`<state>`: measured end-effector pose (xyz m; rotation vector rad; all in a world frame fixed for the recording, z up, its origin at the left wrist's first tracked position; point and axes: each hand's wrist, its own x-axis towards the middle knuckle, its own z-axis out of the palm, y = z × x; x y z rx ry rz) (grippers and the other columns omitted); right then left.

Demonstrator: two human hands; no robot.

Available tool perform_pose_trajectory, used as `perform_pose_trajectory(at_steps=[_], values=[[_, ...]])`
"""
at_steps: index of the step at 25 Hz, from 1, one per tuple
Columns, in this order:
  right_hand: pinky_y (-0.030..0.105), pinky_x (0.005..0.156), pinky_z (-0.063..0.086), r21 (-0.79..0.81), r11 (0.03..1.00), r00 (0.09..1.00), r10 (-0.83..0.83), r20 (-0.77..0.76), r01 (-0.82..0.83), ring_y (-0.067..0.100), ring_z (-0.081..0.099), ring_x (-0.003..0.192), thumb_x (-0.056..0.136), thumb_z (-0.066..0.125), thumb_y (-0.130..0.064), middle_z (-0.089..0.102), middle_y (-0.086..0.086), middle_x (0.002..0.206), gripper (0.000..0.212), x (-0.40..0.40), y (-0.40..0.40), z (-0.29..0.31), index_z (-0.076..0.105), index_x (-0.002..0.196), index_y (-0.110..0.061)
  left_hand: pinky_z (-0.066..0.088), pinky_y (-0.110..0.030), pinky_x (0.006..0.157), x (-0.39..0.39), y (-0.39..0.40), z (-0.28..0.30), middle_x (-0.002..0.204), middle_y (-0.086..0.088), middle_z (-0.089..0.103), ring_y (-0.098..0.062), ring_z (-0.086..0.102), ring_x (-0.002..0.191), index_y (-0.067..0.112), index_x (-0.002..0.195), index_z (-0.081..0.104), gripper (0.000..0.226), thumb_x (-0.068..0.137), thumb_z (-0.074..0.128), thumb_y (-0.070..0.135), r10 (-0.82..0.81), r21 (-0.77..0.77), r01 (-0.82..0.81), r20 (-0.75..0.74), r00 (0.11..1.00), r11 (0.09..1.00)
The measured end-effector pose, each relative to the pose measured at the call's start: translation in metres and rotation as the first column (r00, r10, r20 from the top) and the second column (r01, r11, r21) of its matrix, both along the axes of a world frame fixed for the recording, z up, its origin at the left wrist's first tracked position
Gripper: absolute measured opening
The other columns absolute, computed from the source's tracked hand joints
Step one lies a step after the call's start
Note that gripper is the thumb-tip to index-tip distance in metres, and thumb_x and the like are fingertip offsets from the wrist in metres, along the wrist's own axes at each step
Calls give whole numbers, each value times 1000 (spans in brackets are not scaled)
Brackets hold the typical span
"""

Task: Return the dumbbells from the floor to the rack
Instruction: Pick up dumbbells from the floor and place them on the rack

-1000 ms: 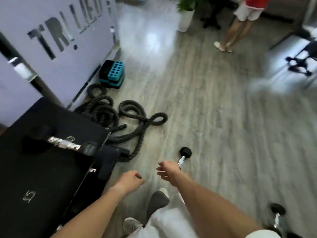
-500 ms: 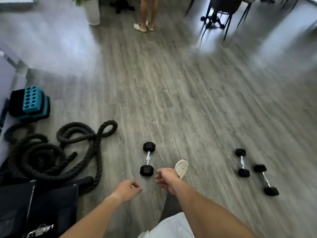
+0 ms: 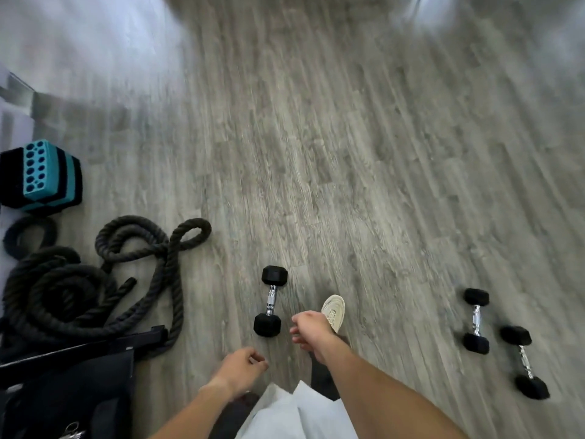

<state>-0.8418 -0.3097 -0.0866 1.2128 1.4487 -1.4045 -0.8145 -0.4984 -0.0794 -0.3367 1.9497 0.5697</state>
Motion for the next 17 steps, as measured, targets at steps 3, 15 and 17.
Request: perform_pose_trajectory(at_steps=[3,15,17], values=[[23,50,33,5,1000,1000,-16,25,16,18,54,57,91,50,-15,63,4,74,15,-27,-5,-28,65,89,-16,51,-24,79,-18,7,-29,72,11,69,-10,66,79,30,73,65,15,84,69,39,17,-8,-17,14,1000,1000],[29,65,42,42,992,965,-125,229,118,19,55,64,86,63,-27,64,3,77,14,-86,-117,-362,69,93,-16,51,-22,88,-30,-67,-358,87,9,70,-15,70,96,36,71,56,17,81,67,45,18,-2,-18,273,962,1000],[33,79,50,87,989,961,-136,239,119,23,62,83,84,67,-29,69,5,94,27,-83,-127,-418,68,107,-15,48,-24,87,-39,-70,-402,102,4,71,-18,68,105,30,90,61,19,84,63,47,39,-47,-28,242,969,998]])
